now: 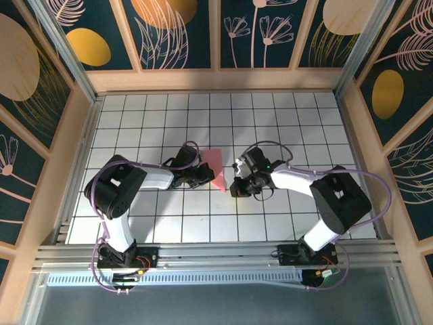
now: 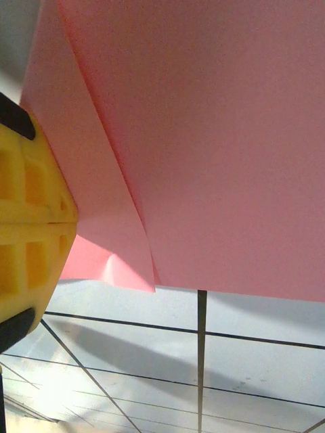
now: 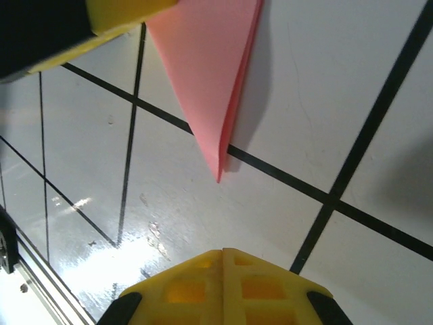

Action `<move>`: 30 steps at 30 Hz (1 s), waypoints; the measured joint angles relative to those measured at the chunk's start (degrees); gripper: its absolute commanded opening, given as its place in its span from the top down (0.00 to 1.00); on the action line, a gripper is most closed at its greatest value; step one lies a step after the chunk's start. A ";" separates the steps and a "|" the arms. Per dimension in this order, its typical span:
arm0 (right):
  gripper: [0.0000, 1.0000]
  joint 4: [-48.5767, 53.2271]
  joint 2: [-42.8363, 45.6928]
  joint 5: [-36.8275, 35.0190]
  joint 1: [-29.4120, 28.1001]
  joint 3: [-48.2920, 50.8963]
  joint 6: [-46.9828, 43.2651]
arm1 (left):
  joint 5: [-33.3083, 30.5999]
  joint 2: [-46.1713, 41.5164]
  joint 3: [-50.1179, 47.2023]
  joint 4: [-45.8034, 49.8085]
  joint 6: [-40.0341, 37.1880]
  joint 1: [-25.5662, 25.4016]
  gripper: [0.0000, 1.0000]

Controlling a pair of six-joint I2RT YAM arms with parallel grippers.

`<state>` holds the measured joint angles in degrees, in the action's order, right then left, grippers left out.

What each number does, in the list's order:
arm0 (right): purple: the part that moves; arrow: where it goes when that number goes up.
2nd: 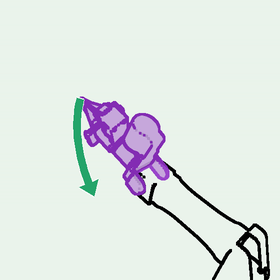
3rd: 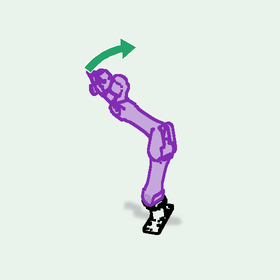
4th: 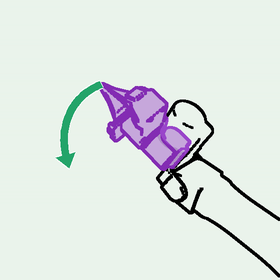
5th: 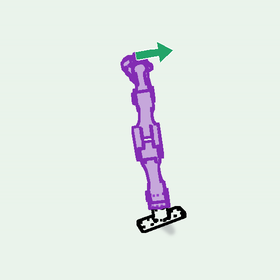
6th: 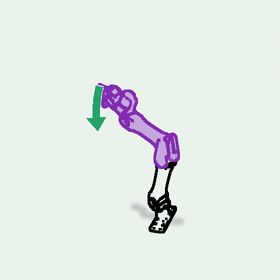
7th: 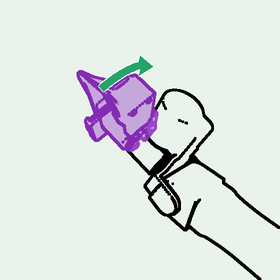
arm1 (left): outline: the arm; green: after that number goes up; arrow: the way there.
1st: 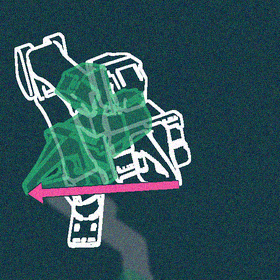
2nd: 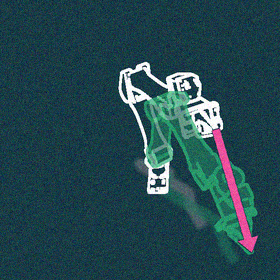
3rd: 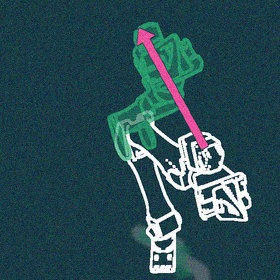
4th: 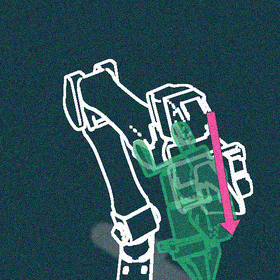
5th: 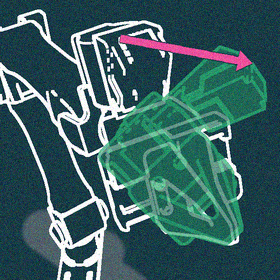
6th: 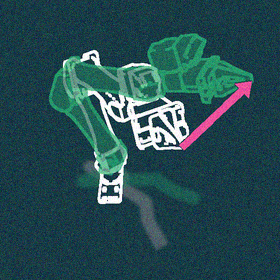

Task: Fold a paper plane with a square sheet of paper (fold left side to right side)
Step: Third fold the triangle at the center of the table.

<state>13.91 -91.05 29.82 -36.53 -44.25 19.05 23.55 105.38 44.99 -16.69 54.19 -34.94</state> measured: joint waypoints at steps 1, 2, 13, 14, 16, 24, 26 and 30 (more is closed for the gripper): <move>1.00 -0.26 -0.13 0.15 -0.13 -0.17 0.37 | 0.00 0.00 0.00 0.00 0.00 0.00 1.00; 1.00 -0.87 -0.42 0.20 -0.33 -0.39 0.68 | -0.02 0.00 0.00 0.00 0.00 0.00 1.00; 1.00 -7.78 -8.57 0.15 -1.29 -6.01 2.54 | -0.02 -0.02 0.00 0.00 -0.04 0.00 1.00; 1.00 -8.17 -9.29 0.17 -1.31 -6.69 2.54 | -0.02 -0.02 0.00 0.02 -0.04 0.00 1.00; 1.00 -8.92 -10.47 0.20 -1.33 -7.58 2.54 | -0.04 -0.07 0.00 0.02 -0.04 0.00 1.00; 1.00 -9.66 -12.66 0.37 -1.53 -8.11 2.54 | -0.15 -0.07 -0.02 0.07 -0.04 0.00 1.00; 1.00 -10.03 -13.11 0.74 -1.62 -8.11 2.54 | -0.17 -0.07 -0.02 0.07 -0.04 0.00 1.00; 1.00 -10.69 -13.60 1.57 -1.68 -8.11 2.54 | -0.17 -0.07 -0.02 0.07 -0.04 0.00 1.00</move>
<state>3.22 -104.64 31.40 -38.22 -52.36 21.58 23.38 105.32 44.97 -16.62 54.15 -34.94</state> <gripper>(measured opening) 0.047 0.043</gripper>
